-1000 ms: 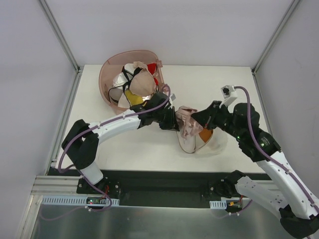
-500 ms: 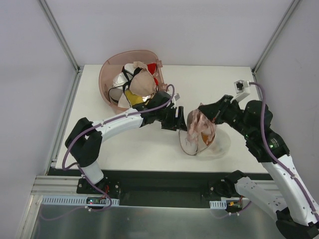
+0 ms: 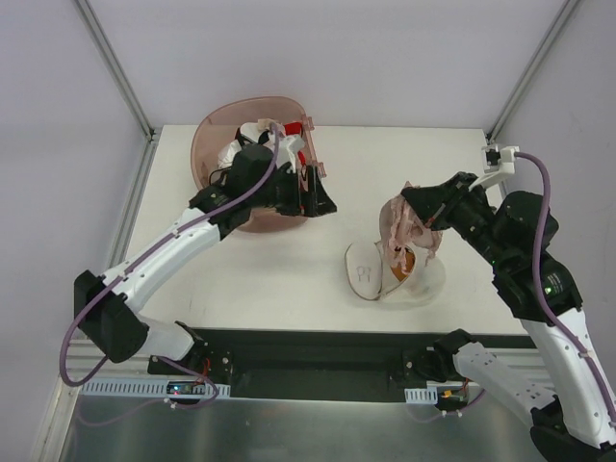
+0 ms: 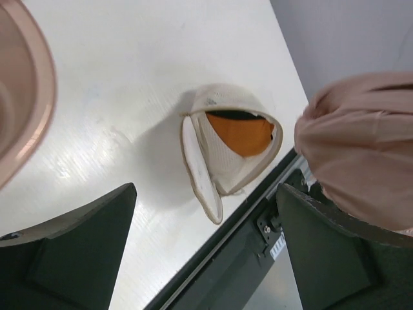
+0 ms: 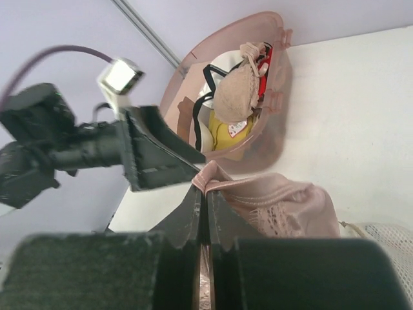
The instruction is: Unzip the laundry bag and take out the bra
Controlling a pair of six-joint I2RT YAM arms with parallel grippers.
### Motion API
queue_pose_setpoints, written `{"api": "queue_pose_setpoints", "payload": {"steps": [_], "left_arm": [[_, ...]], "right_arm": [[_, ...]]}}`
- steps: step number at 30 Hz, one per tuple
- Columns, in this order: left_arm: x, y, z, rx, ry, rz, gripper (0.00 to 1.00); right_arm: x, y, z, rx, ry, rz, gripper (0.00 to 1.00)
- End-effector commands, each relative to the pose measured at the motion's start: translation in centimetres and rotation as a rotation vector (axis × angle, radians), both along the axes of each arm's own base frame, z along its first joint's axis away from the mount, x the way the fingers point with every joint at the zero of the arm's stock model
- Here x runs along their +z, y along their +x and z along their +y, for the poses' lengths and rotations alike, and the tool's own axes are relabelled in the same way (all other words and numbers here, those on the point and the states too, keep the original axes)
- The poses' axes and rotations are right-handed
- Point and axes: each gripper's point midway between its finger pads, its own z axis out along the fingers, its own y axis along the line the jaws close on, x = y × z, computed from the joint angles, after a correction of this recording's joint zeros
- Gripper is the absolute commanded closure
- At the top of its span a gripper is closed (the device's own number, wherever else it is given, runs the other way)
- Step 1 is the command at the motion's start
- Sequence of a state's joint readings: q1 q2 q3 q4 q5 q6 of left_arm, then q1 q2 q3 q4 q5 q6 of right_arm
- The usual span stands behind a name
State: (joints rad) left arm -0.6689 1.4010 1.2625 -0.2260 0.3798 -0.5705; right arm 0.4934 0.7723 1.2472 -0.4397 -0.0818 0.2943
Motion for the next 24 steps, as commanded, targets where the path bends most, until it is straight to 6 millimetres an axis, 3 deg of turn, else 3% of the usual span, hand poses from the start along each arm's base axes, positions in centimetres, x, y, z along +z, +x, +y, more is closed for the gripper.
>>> {"api": "queue_pose_setpoints", "payload": {"steps": [1, 5, 10, 13, 15, 16, 17, 21, 23, 24], "left_arm": [[3.4, 0.3, 2.8, 0.031, 0.007, -0.126, 0.11], [4.4, -0.5, 4.2, 0.018, 0.006, -0.180, 0.11], [6.5, -3.7, 3.2, -0.163, -0.075, -0.210, 0.09], [7.5, -4.2, 3.9, -0.151, -0.075, -0.251, 0.10], [7.9, -3.3, 5.3, -0.067, -0.024, -0.295, 0.11], [8.5, -3.2, 6.1, -0.027, -0.009, -0.319, 0.11], [7.9, -2.4, 7.5, 0.057, 0.053, -0.312, 0.11], [7.9, -3.1, 9.0, 0.101, 0.063, -0.317, 0.09], [8.1, -3.7, 9.5, 0.106, 0.055, -0.327, 0.07], [7.7, -3.5, 9.9, 0.131, 0.070, -0.326, 0.04]], "right_arm": [[0.8, 0.3, -0.6, -0.028, -0.005, -0.025, 0.99], [0.2, 0.6, -0.2, -0.019, -0.010, -0.002, 0.99], [-0.2, 1.4, 1.4, 0.040, -0.004, 0.035, 0.99], [-0.5, 2.7, 3.0, 0.083, 0.002, 0.061, 0.99], [-0.1, 3.7, 4.0, 0.102, 0.011, 0.059, 0.99], [-0.5, 4.6, 4.9, 0.125, 0.008, 0.079, 0.99], [0.6, 5.2, 5.5, 0.139, 0.025, 0.055, 0.99], [2.4, 7.6, 8.7, 0.214, 0.058, 0.019, 0.99], [1.8, 9.2, 11.0, 0.264, 0.056, 0.037, 0.99], [2.8, 9.7, 11.9, 0.281, 0.067, 0.019, 0.99]]}}
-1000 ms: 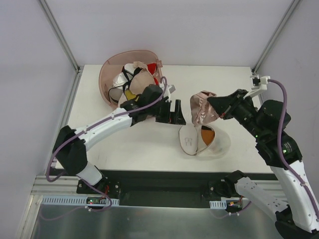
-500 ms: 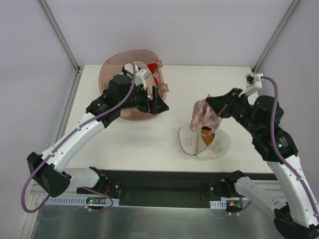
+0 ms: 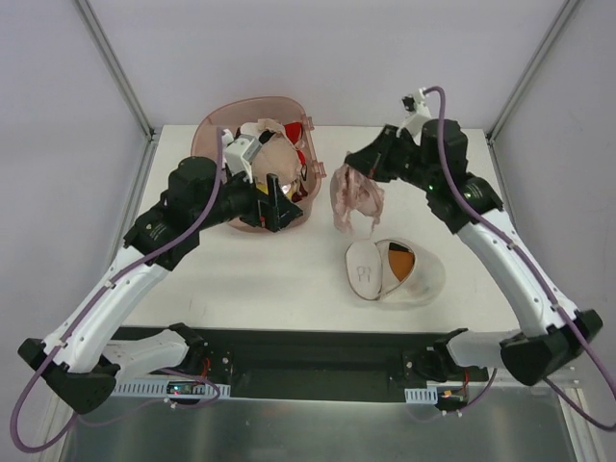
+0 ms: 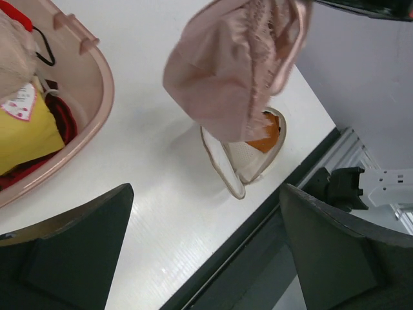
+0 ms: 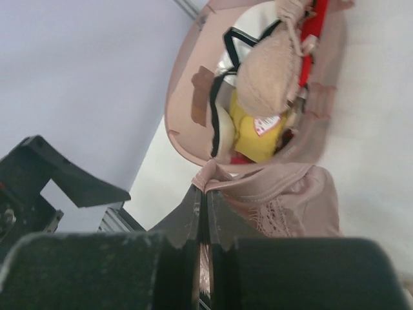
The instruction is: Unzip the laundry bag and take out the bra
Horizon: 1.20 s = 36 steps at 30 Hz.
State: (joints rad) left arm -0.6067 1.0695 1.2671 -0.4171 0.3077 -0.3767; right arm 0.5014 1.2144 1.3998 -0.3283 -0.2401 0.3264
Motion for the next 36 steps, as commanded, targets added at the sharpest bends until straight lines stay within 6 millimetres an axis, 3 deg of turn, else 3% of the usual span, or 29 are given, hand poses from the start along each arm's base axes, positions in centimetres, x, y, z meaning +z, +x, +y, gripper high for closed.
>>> {"api": "queue_pose_setpoints", "payload": {"steps": [1, 2, 4, 5, 6, 8, 9, 11, 13, 14, 15, 16, 17, 18, 19, 20, 21, 22, 23, 24, 25, 26, 27, 29, 30, 32, 33, 34, 36], "left_arm": [[0.6, -0.1, 2.4, 0.091, 0.021, -0.054, 0.03], [0.6, 0.0, 2.5, 0.096, 0.032, -0.063, 0.03], [1.1, 0.4, 3.1, 0.122, 0.053, -0.077, 0.03], [1.4, 0.6, 3.4, 0.141, 0.065, -0.087, 0.03], [2.0, 0.7, 3.9, 0.165, 0.074, -0.091, 0.04], [2.3, 1.2, 4.7, 0.213, 0.092, -0.104, 0.04], [2.5, 1.1, 5.0, 0.225, 0.092, -0.107, 0.04], [2.3, 0.9, 5.8, 0.260, 0.100, -0.102, 0.05], [1.7, 0.5, 6.2, 0.273, 0.097, -0.083, 0.05], [1.4, 0.3, 6.3, 0.281, 0.091, -0.070, 0.05], [0.5, 0.3, 6.4, 0.290, 0.098, -0.049, 0.05], [0.2, 0.0, 6.6, 0.295, 0.092, -0.038, 0.05], [-0.2, -0.1, 6.5, 0.296, 0.090, -0.024, 0.05], [-1.1, -0.2, 6.6, 0.299, 0.099, -0.007, 0.05], [-1.4, -0.3, 6.7, 0.300, 0.102, 0.001, 0.04], [-1.8, -0.4, 6.7, 0.300, 0.104, 0.011, 0.04], [-2.6, -0.5, 6.6, 0.295, 0.112, 0.029, 0.04], [-3.0, -0.4, 6.5, 0.293, 0.116, 0.038, 0.04], [-3.4, -0.4, 6.3, 0.288, 0.121, 0.050, 0.04], [-3.8, -0.5, 6.1, 0.277, 0.127, 0.061, 0.04], [-4.4, -0.3, 5.9, 0.270, 0.137, 0.080, 0.04], [-4.6, -0.3, 5.6, 0.263, 0.139, 0.091, 0.04], [-5.1, -0.3, 5.1, 0.241, 0.141, 0.111, 0.04], [-5.3, -0.2, 4.6, 0.219, 0.141, 0.125, 0.05], [-5.6, 0.1, 4.2, 0.212, 0.142, 0.130, 0.05], [-5.7, 0.2, 3.7, 0.194, 0.133, 0.138, 0.05], [-5.9, 0.4, 3.3, 0.185, 0.134, 0.146, 0.05], [-5.7, 0.4, 2.9, 0.169, 0.120, 0.147, 0.05], [-6.3, 0.7, 2.0, 0.141, 0.116, 0.167, 0.06]], "right_arm": [[6.9, 1.1, 4.9, 0.152, 0.140, -0.158, 0.99], [5.7, 2.3, 6.4, 0.171, 0.131, -0.129, 0.99], [7.8, 2.4, 8.3, 0.228, 0.163, -0.167, 0.99], [7.8, 2.9, 9.2, 0.242, 0.166, -0.168, 0.99], [6.3, 4.4, 10.6, 0.252, 0.151, -0.139, 0.99], [7.7, 5.6, 12.3, 0.275, 0.182, -0.176, 0.99], [5.5, 7.7, 13.8, 0.279, 0.173, -0.144, 0.99], [7.3, 9.3, 15.0, 0.281, 0.215, -0.192, 0.99], [4.4, 12.3, 17.7, 0.294, 0.234, -0.148, 0.99], [5.7, 13.1, 18.5, 0.302, 0.265, -0.179, 0.99], [4.9, 13.9, 19.4, 0.306, 0.287, -0.147, 0.99], [0.6, 15.9, 21.3, 0.323, 0.267, -0.083, 0.93], [2.2, 16.3, 21.7, 0.332, 0.293, -0.113, 0.51], [1.2, 16.7, 22.3, 0.342, 0.292, -0.094, 0.30], [-1.0, 17.2, 22.4, 0.341, 0.278, -0.035, 0.18], [-0.9, 17.2, 22.1, 0.337, 0.276, -0.031, 0.12], [-3.5, 17.2, 21.7, 0.318, 0.243, 0.027, 0.05], [-3.7, 17.6, 20.8, 0.285, 0.217, 0.003, 0.02], [-1.4, 16.4, 19.4, 0.272, 0.212, -0.034, 0.02], [-3.0, 16.1, 18.7, 0.253, 0.177, -0.013, 0.01], [-3.0, 16.3, 17.5, 0.224, 0.156, -0.019, 0.01], [-0.3, 15.2, 16.2, 0.223, 0.154, -0.073, 0.00], [-1.3, 15.2, 15.0, 0.202, 0.131, -0.049, 0.00], [-0.7, 14.3, 12.9, 0.178, 0.100, -0.057, 0.00], [1.5, 13.5, 10.8, 0.137, 0.102, -0.098, 0.01], [-0.4, 12.6, 8.7, 0.102, 0.043, -0.049, 0.00], [1.5, 11.7, 6.6, 0.057, 0.036, -0.084, 0.00], [-0.7, 11.0, 5.5, 0.038, -0.004, -0.031, 0.00], [0.1, 9.4, 2.7, -0.007, -0.019, -0.024, 0.00]]}}
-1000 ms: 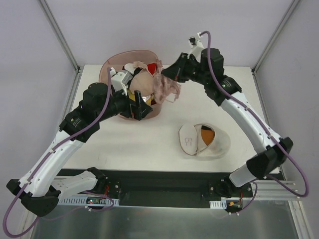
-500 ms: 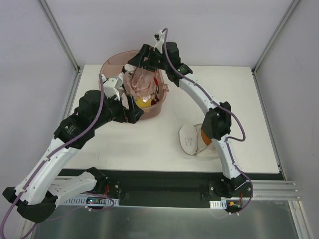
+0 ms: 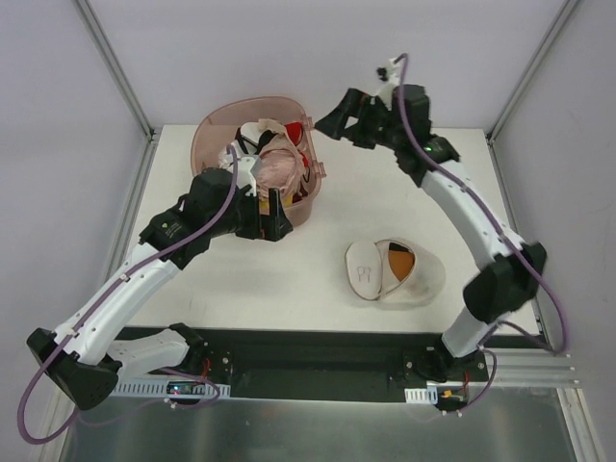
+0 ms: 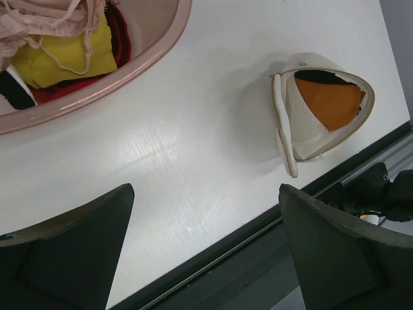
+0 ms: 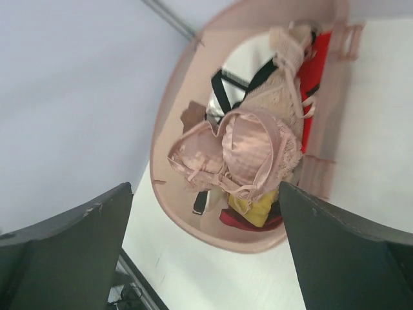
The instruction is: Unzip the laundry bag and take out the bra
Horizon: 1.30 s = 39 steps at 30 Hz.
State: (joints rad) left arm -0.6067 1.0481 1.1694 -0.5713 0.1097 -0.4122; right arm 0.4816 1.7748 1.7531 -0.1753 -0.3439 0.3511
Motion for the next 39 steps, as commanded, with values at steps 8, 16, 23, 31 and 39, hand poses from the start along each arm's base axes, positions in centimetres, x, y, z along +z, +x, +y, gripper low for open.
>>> {"api": "queue_pose_setpoints", "payload": {"steps": [8, 16, 23, 31, 39], "left_arm": [[-0.6, -0.6, -9.6, -0.252, -0.026, 0.029, 0.08], [-4.3, -3.7, -18.4, -0.402, -0.237, 0.326, 0.14], [-4.4, -3.8, -22.0, -0.451, -0.267, 0.363, 0.16], [-3.5, -3.6, -23.7, -0.466, -0.294, 0.374, 0.17], [-3.4, -4.0, -25.5, -0.508, -0.336, 0.425, 0.18]], "right_arm": [[-6.6, -13.0, -17.0, -0.316, -0.407, 0.130, 0.01], [-15.1, -22.4, -24.9, -0.435, -0.655, 0.289, 0.23], [-15.8, -22.4, -25.9, -0.436, -0.713, 0.288, 0.39], [-16.5, -20.4, -23.7, -0.359, -0.656, 0.301, 0.66], [-16.6, -20.3, -23.2, -0.355, -0.618, 0.311, 0.99]]}}
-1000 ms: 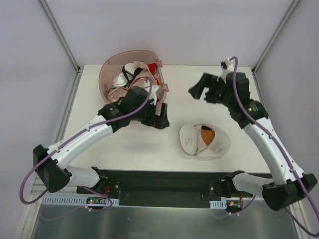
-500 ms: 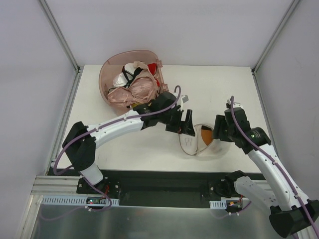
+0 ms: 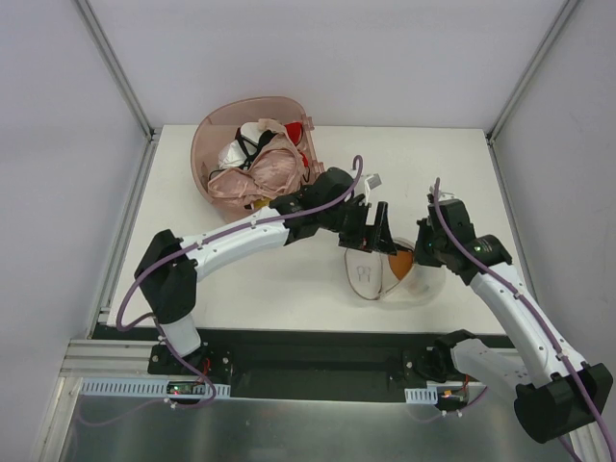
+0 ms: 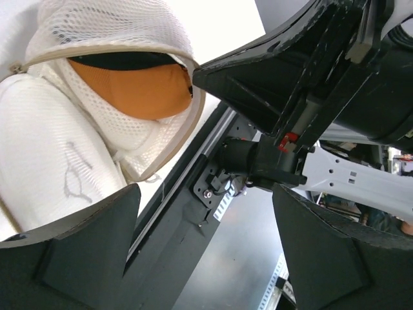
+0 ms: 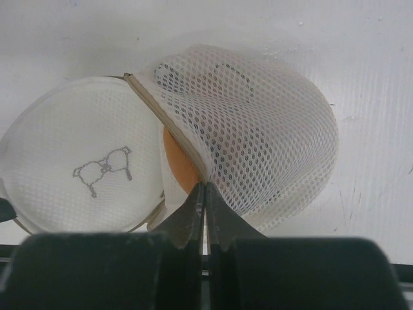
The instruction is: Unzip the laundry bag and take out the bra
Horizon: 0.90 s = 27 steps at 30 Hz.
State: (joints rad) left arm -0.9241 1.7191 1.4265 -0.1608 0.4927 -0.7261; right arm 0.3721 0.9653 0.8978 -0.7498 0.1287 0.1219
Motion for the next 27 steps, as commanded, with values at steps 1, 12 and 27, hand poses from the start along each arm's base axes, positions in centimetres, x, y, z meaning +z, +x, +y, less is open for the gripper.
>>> {"api": "queue_pose_setpoints", "payload": {"steps": [1, 12, 27], "left_arm": [[0.4, -0.8, -2.3, -0.051, -0.066, 0.073, 0.18], [-3.6, 1.1, -5.9, 0.005, -0.184, 0.192, 0.23], [-9.0, 3.2, -7.7, 0.117, -0.071, 0.257, 0.29]], "right_arm": [[1.0, 0.6, 0.6, -0.003, 0.057, -0.048, 0.99], [1.8, -0.9, 1.3, -0.017, 0.222, -0.077, 0.99], [2.0, -1.2, 1.7, -0.025, 0.286, -0.073, 0.99]]}}
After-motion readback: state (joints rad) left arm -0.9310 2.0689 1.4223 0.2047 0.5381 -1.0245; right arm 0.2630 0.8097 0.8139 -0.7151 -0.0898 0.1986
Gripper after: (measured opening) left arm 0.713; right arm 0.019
